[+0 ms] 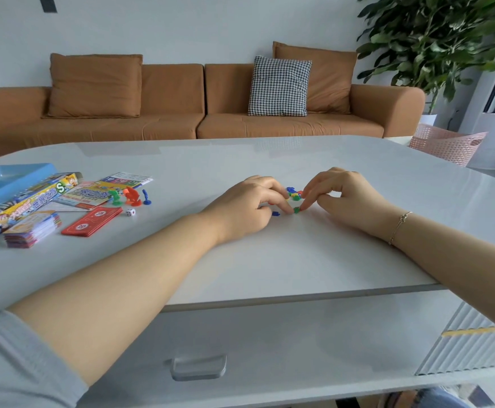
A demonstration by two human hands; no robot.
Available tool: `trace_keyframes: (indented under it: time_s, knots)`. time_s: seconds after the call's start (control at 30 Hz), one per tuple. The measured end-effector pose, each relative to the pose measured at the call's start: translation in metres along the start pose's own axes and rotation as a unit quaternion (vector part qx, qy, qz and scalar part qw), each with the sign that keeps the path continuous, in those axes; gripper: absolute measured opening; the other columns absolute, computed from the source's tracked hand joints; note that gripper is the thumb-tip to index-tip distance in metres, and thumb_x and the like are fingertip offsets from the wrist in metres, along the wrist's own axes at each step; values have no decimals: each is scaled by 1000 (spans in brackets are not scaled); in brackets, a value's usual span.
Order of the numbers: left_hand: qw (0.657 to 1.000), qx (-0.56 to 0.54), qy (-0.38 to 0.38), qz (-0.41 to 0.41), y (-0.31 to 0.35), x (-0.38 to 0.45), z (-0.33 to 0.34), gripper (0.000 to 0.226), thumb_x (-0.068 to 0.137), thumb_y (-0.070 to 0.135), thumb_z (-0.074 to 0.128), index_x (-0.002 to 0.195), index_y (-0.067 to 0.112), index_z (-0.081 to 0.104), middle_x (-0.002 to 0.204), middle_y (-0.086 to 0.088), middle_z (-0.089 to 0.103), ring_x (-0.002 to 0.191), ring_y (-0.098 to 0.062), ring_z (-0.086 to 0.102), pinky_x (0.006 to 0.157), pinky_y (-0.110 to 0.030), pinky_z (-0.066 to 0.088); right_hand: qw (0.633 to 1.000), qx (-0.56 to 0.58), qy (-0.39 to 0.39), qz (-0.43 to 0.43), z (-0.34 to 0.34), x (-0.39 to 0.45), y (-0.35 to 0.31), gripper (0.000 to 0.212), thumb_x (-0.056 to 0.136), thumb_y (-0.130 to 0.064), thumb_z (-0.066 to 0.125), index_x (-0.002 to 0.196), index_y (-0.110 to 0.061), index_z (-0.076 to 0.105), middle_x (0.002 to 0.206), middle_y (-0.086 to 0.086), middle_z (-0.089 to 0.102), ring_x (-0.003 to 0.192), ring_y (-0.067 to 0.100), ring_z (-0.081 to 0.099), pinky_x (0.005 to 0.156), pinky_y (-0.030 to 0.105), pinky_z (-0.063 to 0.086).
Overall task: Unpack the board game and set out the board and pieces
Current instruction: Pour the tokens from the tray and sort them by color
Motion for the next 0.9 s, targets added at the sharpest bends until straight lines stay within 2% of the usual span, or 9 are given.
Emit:
trace_keyframes:
  time_s: [0.1, 0.2, 0.27, 0.43, 0.5, 0.63, 0.73, 0.8, 0.9]
  knots:
    - [1000, 4, -3, 1, 1, 0, 0, 59, 64, 6, 29, 103, 24, 70, 116, 7, 59, 112, -15, 49, 99, -27, 38, 1000, 1, -1, 4, 0, 0, 2, 40, 79, 8, 51, 73, -22, 77, 90, -6, 69, 94, 24, 57, 87, 40, 45]
    - [1000, 12, -17, 1, 2, 1, 4, 60, 67, 9, 30, 110, 23, 69, 119, 7, 59, 112, -15, 48, 100, -25, 36, 1000, -4, 0, 11, 1, 1, 3, 42, 80, 6, 51, 73, -27, 75, 92, -5, 69, 94, 22, 56, 87, 37, 45]
    - [1000, 21, -19, -2, 0, 1, 6, 57, 71, 12, 30, 108, 23, 71, 122, 8, 59, 113, -15, 47, 102, -24, 34, 1000, -18, -3, 25, 1, 2, 7, 43, 81, 3, 51, 74, -33, 73, 94, -4, 69, 95, 20, 55, 85, 31, 44]
    - [998, 49, 7, -30, -12, 2, 0, 53, 81, 4, 30, 111, 21, 70, 125, 7, 58, 116, -17, 45, 102, -25, 32, 996, -57, -28, 57, 5, 5, 20, 41, 82, 0, 50, 91, -32, 74, 104, -5, 65, 97, 14, 49, 76, 10, 32]
    - [998, 43, 36, -19, -9, 2, -8, 58, 75, 6, 26, 108, 21, 72, 120, 6, 60, 112, -15, 47, 100, -24, 34, 998, -49, -15, 45, 2, 4, 16, 43, 80, 3, 50, 89, -31, 74, 103, -5, 66, 98, 15, 51, 80, 15, 35]
    - [994, 38, 104, 1, -11, -4, -33, 52, 71, -3, 29, 81, 16, 77, 108, 3, 64, 103, -14, 51, 92, -23, 39, 1000, -21, 9, -11, -3, 1, 0, 43, 76, 9, 49, 88, -22, 76, 101, -6, 67, 99, 16, 54, 90, 26, 41]
    - [990, 57, 126, -19, -21, -11, -45, 52, 69, -1, 27, 75, 16, 76, 105, 4, 64, 102, -13, 52, 88, -13, 37, 999, -33, -39, -9, 8, 2, 0, 40, 75, -1, 49, 94, -27, 74, 106, -7, 64, 105, 13, 50, 94, 24, 37]
    - [989, 67, 129, -32, -27, -15, -48, 54, 68, -2, 27, 77, 18, 76, 105, 4, 64, 103, -14, 52, 90, -19, 39, 996, -49, -79, 4, 17, 2, 4, 42, 76, -7, 46, 100, -30, 73, 111, -8, 59, 110, 12, 46, 97, 22, 33]
    - [989, 78, 118, -48, -33, -17, -47, 55, 71, -12, 32, 79, 19, 76, 106, 5, 64, 106, -16, 52, 92, -29, 41, 995, -61, -81, 3, 19, 4, 5, 43, 81, -2, 47, 107, -28, 69, 115, -5, 56, 113, 16, 44, 97, 23, 32]
Point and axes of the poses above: each hand's wrist, its own x-axis towards the middle knuckle, its own z-axis out of the palm, y = z × x, the point moved 9 cm from there along x, towards the middle knuckle
